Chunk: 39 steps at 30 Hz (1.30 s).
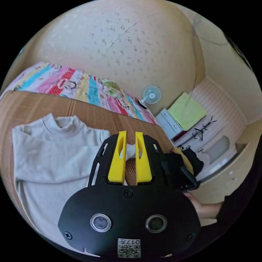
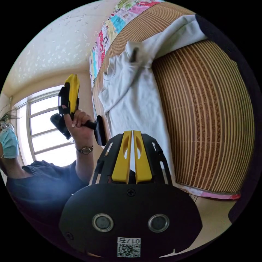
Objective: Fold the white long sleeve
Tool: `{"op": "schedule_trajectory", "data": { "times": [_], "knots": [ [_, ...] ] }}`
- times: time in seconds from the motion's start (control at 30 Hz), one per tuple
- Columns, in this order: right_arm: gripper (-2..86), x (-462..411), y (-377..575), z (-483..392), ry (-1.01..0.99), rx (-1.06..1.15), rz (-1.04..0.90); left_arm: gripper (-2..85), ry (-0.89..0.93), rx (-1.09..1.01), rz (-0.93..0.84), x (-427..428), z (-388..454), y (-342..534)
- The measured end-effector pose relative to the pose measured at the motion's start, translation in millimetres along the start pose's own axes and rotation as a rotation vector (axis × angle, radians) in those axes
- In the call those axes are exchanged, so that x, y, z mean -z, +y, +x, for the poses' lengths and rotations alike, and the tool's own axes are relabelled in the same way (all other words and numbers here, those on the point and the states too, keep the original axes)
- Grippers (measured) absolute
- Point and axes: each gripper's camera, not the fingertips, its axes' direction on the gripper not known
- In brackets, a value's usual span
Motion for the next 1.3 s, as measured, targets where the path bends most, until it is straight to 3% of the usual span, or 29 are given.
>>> {"op": "schedule_trajectory", "data": {
  "times": [0.23, 0.3, 0.33, 0.37, 0.47, 0.67, 0.8, 0.97, 1.07, 1.17, 1.3],
  "knots": [
    [5.2, 56, 3, 14, 0.033, -0.008, 0.186, 9.4, -0.258, 0.267, -0.141, 47, -142, 22],
    [8.1, 78, -13, 12, 0.04, -0.02, 0.287, 8.1, -0.429, 0.177, -0.19, 49, -167, 29],
    [8.8, 83, -19, 11, 0.043, -0.027, 0.313, 7.6, -0.616, 0.166, -0.225, 50, -186, 37],
    [9.9, 95, -33, 9, 0.046, -0.039, 0.368, 7.8, -0.73, 0.245, -0.294, 52, -213, 39],
    [11.7, 122, -72, -5, 0.079, -0.024, 0.498, 8.1, -0.571, 0.327, -0.213, 91, -248, 44],
    [14.4, 194, -127, -17, 0.307, -0.235, 0.725, 8.4, -0.617, 0.361, -0.188, 123, -232, 55],
    [14.6, 216, -155, 38, 0.289, -0.488, 0.625, 8.4, -0.552, 0.359, -0.22, 111, -214, 62],
    [11.8, 201, -173, 87, 0.212, -0.612, 0.58, 8.3, -0.484, 0.346, -0.291, 80, -200, 59],
    [5.7, 189, -189, 89, 0.232, -0.57, 0.544, 8.3, -0.444, 0.346, -0.323, 72, -204, 57],
    [4.1, 203, -177, 51, 0.271, -0.442, 0.642, 8.3, -0.443, 0.34, -0.339, 80, -210, 52],
    [3.5, 215, -124, -51, 0.159, 0.03, 0.832, 8.4, -0.392, 0.351, -0.29, 107, -219, 41]
  ]
}}
